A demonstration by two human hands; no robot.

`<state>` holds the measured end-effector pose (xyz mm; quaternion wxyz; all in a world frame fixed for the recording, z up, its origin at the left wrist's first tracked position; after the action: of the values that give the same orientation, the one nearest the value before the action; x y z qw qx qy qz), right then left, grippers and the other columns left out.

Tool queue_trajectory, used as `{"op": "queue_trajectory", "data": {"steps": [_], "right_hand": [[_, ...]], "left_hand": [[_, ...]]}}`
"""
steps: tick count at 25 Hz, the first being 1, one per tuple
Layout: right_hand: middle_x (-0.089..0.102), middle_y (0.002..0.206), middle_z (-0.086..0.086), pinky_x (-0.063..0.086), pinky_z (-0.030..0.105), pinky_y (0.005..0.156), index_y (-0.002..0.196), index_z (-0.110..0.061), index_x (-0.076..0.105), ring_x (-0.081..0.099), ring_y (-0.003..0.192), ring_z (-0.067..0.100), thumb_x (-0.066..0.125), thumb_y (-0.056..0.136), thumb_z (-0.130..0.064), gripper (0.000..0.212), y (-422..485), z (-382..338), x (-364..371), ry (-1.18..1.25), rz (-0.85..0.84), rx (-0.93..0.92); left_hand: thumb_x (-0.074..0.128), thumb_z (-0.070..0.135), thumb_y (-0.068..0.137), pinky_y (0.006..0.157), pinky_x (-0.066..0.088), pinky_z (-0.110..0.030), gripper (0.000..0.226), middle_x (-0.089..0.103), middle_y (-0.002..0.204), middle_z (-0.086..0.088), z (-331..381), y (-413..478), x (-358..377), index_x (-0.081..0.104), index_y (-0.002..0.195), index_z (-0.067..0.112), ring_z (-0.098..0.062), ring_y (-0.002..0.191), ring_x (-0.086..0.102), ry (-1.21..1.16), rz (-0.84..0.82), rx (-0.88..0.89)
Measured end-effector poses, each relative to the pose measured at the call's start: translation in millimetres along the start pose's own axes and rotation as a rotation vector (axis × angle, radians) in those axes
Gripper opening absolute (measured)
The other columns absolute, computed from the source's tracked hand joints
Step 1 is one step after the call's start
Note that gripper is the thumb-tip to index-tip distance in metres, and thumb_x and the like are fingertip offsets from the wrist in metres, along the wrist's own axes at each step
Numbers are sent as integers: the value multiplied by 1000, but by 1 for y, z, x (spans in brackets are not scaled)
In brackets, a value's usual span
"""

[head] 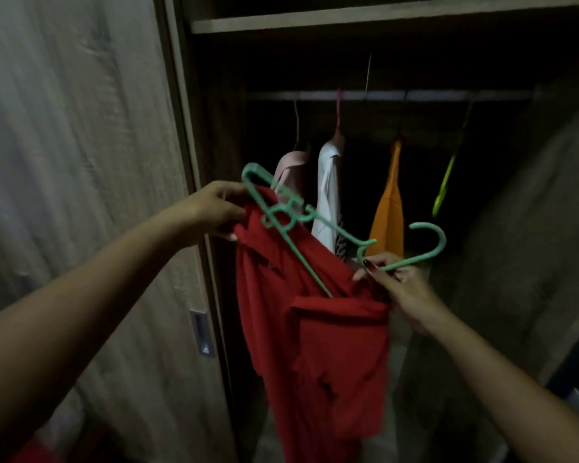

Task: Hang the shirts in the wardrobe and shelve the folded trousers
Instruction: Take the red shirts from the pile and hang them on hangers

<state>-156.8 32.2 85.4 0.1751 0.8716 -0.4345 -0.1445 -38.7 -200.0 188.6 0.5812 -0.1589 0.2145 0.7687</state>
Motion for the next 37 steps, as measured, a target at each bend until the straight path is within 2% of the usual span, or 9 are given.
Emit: {"op": "queue_trajectory", "data": {"steps": [5, 9, 15, 20, 23, 25, 29, 34, 37], "right_hand": [[73, 82, -1, 43, 16, 88, 89, -4, 71, 64, 91, 3, 60, 89, -7, 12, 6, -10, 45, -513, -423, 4], [74, 72, 0, 45, 21, 75, 78, -12, 68, 65, 74, 6, 61, 87, -7, 12, 35, -49, 60, -634, -283, -138], [70, 65, 5, 46, 25, 54, 75, -9, 62, 56, 52, 8, 58, 90, -8, 15, 55, -37, 71, -686, -321, -63], [69, 69, 12, 44, 21, 58, 80, -3, 61, 60, 62, 11, 58, 90, -7, 11, 60, -71, 71, -534, -365, -111], [70, 75, 10, 47, 13, 65, 90, 2, 63, 65, 70, 5, 59, 89, -8, 10, 57, -81, 61, -506, -387, -125], [69, 87, 2, 48, 14, 72, 99, -9, 66, 63, 78, 1, 64, 87, -17, 14, 56, -71, 36, -675, -377, -112], [70, 87, 3, 50, 31, 73, 95, -17, 69, 63, 80, 11, 61, 87, -34, 20, 48, -31, -21, -1049, -412, 19], [70, 100, -14, 45, 7, 80, 107, -13, 71, 62, 93, -12, 59, 90, -19, 22, 46, -64, -33, -849, -247, -255], [63, 114, -18, 40, 5, 89, 120, -20, 63, 58, 105, -12, 53, 88, -46, 42, 39, -72, -39, -681, -199, -288]], "left_hand": [[47, -16, 80, 62, 60, -31, 55, 63, 110, -10, -45, -15, -19, 59, 122, 17, -22, 86, 68, 339, 92, -38], [59, -8, 72, 97, 42, -21, 59, 60, 130, -5, -4, -10, 6, 57, 128, 13, -17, 119, 56, 653, 82, 205], [58, 32, 69, 92, 46, -20, 45, 63, 120, 7, -19, -26, 41, 67, 112, 25, -9, 109, 60, 606, -253, 309], [41, 68, 80, 80, 52, -35, 63, 69, 100, 1, -24, -8, 21, 64, 106, 16, -11, 86, 64, 772, -29, 486], [36, 58, 86, 63, 48, -31, 57, 64, 73, 0, -31, -5, 30, 64, 96, 10, -9, 67, 61, 673, 56, 492], [38, 56, 87, 57, 42, -21, 53, 58, 63, 6, -27, -6, 27, 65, 90, 11, -6, 63, 59, 622, 156, 534], [29, 69, 87, 56, 47, -40, 61, 62, 64, 0, -31, -4, 8, 60, 83, 16, -12, 59, 60, 684, 303, 510], [26, 69, 85, 49, 44, -32, 55, 63, 67, 0, -27, -19, -1, 56, 87, 23, -21, 63, 63, 928, 396, 511], [30, 64, 88, 48, 45, -34, 49, 60, 62, 0, -30, -28, -13, 54, 83, 22, -20, 58, 61, 838, 422, 541]]}}
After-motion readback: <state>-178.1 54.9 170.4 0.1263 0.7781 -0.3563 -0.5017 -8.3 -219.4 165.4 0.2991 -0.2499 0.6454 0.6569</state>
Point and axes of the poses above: each hand's wrist, its own y-axis towards the middle knuckle, its own x-axis out of the palm, z = x × y, the point moved 10 cm from there along y, towards the middle knuckle
